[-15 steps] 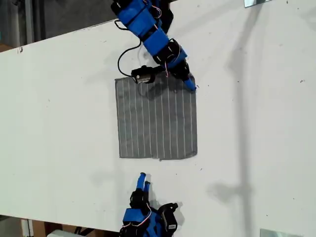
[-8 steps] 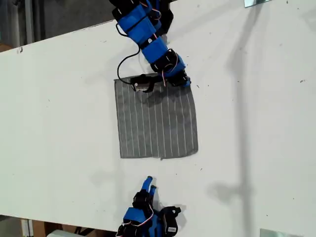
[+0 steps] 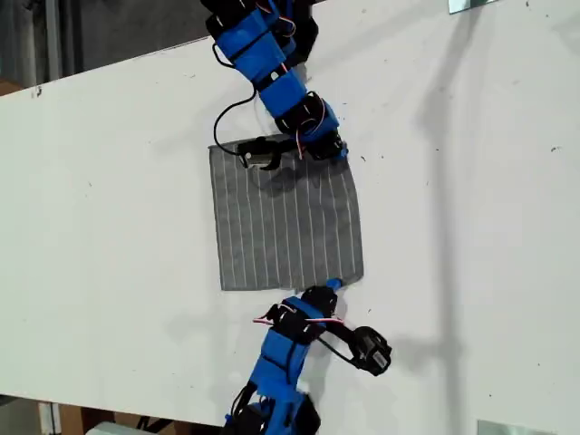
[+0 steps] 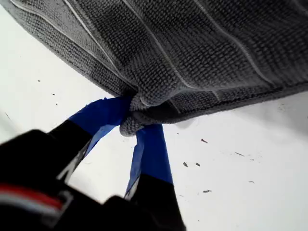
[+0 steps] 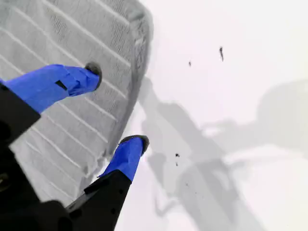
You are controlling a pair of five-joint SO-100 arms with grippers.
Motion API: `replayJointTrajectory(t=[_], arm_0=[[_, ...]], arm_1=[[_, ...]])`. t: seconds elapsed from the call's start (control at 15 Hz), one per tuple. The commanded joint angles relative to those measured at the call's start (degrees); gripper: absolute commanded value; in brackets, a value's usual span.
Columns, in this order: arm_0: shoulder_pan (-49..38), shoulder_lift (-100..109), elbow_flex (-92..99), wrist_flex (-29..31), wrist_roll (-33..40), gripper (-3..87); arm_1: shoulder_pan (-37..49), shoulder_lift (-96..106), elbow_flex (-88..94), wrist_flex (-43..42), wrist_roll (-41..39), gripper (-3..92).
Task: Grasp corners of a square towel and fold twice.
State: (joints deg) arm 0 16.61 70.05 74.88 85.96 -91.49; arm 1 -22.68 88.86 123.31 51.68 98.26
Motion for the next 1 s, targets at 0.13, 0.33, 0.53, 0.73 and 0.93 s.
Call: replayJointTrajectory(t=[0.13,0.33,0.53,0.73,0.93], arm_0=[[4.48,-9.93,-11.25,0.0,-6.94,28.9],[4.57,-15.91,-13.01,-2.37,-7.03,29.1],[4.66,-22.5,-18.81,-4.83,-5.54,3.0],[5.71,-21.88,-23.82,-4.22,-3.43,-0.1],[4.92,-19.69,-25.31,-2.64,-0.35,-0.1]], arm_1=[[-1.93,2.81,-1.14,0.62,0.62,-0.1],[-2.9,2.81,-2.2,0.7,1.32,-0.1],[-2.64,2.64,-2.81,0.7,1.49,-0.1],[-2.9,-0.44,-9.49,5.19,1.14,-0.1],[-1.58,-4.83,-23.03,17.23,-1.85,-0.1]])
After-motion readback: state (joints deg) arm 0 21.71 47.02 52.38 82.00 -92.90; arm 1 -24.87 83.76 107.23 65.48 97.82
